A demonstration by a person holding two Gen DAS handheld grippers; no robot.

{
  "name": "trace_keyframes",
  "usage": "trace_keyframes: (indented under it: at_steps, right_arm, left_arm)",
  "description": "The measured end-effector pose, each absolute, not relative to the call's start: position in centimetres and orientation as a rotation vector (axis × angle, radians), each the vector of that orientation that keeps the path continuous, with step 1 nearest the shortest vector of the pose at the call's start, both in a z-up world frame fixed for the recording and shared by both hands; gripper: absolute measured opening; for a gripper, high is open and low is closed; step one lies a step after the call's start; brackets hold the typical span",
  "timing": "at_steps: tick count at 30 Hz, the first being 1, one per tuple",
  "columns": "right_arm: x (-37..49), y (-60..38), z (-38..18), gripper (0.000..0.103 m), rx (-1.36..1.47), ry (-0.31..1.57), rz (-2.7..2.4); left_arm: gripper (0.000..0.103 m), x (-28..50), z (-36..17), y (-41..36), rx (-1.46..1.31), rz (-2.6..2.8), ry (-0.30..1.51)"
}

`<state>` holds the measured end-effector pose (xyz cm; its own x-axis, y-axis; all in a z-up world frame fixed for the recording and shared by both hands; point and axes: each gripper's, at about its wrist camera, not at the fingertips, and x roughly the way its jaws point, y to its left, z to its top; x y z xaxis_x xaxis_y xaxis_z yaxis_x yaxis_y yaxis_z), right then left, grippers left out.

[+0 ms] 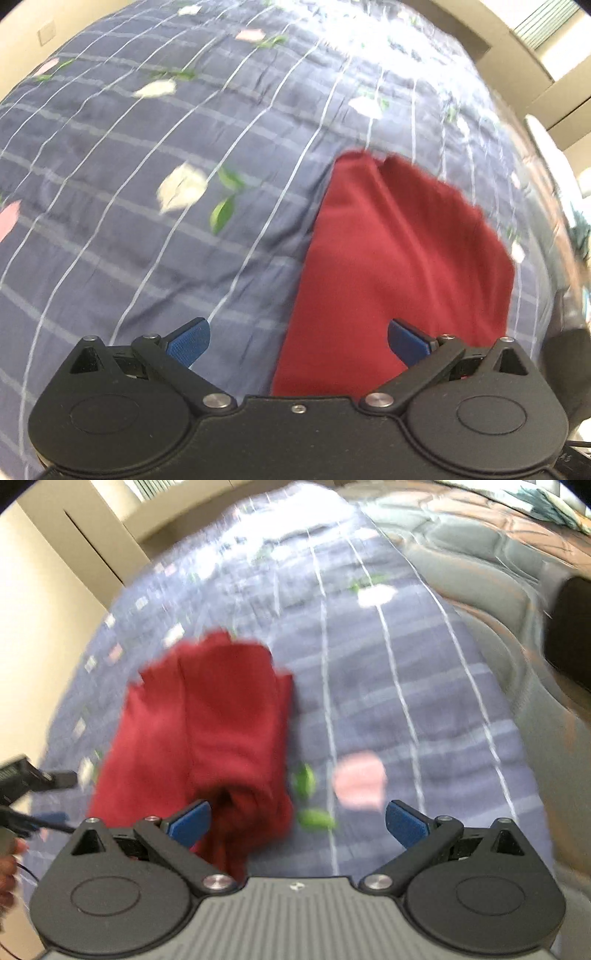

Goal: Fold small clothes
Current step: 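Move the right tool down to the edge of the folded shirt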

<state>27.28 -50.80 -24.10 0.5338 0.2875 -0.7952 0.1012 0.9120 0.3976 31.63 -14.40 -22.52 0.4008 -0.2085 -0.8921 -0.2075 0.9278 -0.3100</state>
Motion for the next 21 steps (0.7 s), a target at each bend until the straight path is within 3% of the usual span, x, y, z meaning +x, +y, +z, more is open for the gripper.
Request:
trace_keyframes:
  at_steps: [10, 17, 21]
  right_arm:
    - [35.0, -49.6, -26.7, 0.103, 0.489, 0.977, 0.178]
    - [36.5, -50.5, -30.3, 0.103, 0.78, 1.063, 0.22]
    - [35.7, -51.4, -31.4, 0.103, 0.865, 1.007, 0.233]
  left_arm:
    - [0.102, 37.0, -25.9, -16.2, -0.377, -0.05, 1.155]
    - [0.102, 37.7, -27.5, -16.8, -0.333, -0.063, 1.187]
    - [0.102, 37.7, -28.0, -17.0, -0.354, -0.051, 1.196]
